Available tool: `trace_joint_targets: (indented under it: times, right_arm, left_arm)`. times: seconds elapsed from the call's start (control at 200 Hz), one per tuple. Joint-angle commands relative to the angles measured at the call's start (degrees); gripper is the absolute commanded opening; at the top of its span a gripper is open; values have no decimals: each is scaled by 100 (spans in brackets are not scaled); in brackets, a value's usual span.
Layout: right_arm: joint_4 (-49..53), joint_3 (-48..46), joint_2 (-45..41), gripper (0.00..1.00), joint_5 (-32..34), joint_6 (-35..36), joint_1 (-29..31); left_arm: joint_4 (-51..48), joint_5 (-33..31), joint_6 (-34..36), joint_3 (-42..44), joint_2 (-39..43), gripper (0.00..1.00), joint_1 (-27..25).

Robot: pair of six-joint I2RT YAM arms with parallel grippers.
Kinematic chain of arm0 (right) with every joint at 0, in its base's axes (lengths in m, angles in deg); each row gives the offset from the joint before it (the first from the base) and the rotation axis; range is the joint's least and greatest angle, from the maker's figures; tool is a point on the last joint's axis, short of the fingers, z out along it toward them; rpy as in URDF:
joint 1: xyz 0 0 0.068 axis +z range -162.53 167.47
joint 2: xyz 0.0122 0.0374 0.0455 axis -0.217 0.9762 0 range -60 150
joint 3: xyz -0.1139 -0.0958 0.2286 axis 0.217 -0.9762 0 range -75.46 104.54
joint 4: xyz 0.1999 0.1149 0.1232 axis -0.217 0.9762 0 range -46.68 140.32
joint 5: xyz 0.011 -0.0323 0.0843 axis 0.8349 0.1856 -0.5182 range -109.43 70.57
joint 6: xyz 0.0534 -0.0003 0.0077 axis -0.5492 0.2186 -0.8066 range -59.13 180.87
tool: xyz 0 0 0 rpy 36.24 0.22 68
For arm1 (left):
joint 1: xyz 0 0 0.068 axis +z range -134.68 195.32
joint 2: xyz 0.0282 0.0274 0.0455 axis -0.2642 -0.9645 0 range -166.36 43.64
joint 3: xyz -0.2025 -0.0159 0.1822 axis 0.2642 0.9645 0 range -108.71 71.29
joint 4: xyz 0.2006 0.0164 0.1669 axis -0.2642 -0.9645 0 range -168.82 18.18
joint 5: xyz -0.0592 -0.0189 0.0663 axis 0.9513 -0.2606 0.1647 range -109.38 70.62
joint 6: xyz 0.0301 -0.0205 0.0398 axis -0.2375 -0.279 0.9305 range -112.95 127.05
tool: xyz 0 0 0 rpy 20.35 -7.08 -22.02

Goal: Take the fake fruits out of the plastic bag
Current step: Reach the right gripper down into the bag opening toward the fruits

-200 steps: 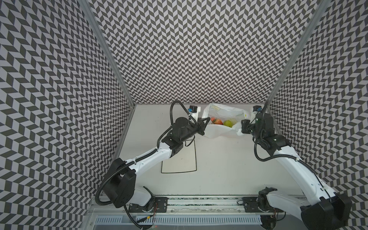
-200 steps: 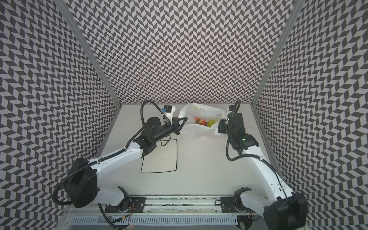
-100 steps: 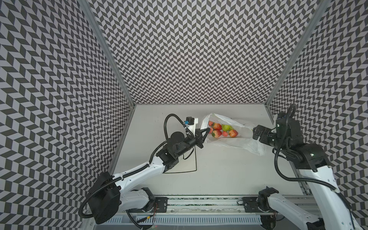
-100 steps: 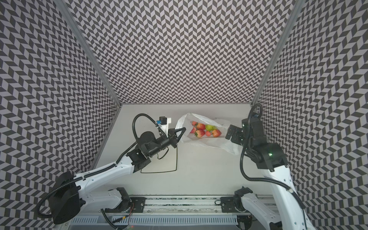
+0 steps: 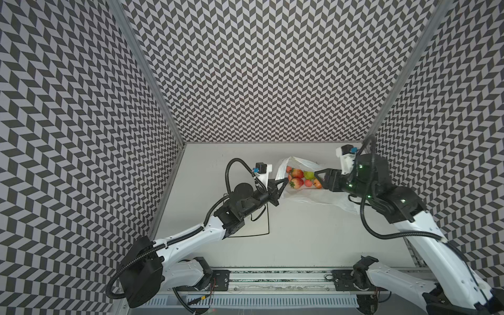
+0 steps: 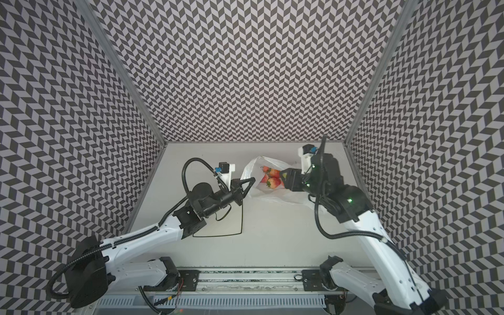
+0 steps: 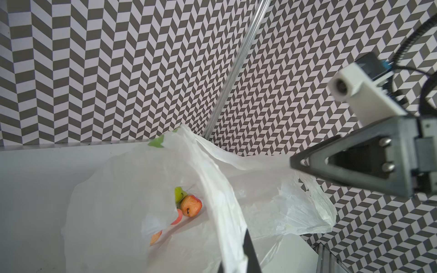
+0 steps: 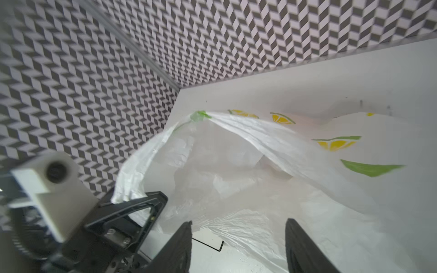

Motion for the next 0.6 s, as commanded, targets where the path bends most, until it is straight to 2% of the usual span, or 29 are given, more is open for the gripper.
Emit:
trace_joint_targets:
  times: [0.0,0.095,0.16,0.355,0.496,0.591]
  right_arm:
    - [-1889,-759,-72,58,-126,642,267]
    - [-2873,-1515,-95,56,204,1766,335]
    - [-3435,-1930,-39,52,432,2806,335]
    - [-4187,-2583,218,50,405,5496,340]
    - [-4216,-2653,596,50,519,6616,404]
    - [-4170,-2676,838,49,610,6835,454]
  left_arm:
    - [-140,-163,-141,79,199,0,-44]
    - [-288,-203,-149,83,300,0,-57]
    - [-397,-238,-159,108,383,0,-54]
    - [-654,-310,-199,231,608,0,-54]
    - [-793,-325,-231,315,703,0,-62]
    - [-908,-348,-208,359,791,0,-72]
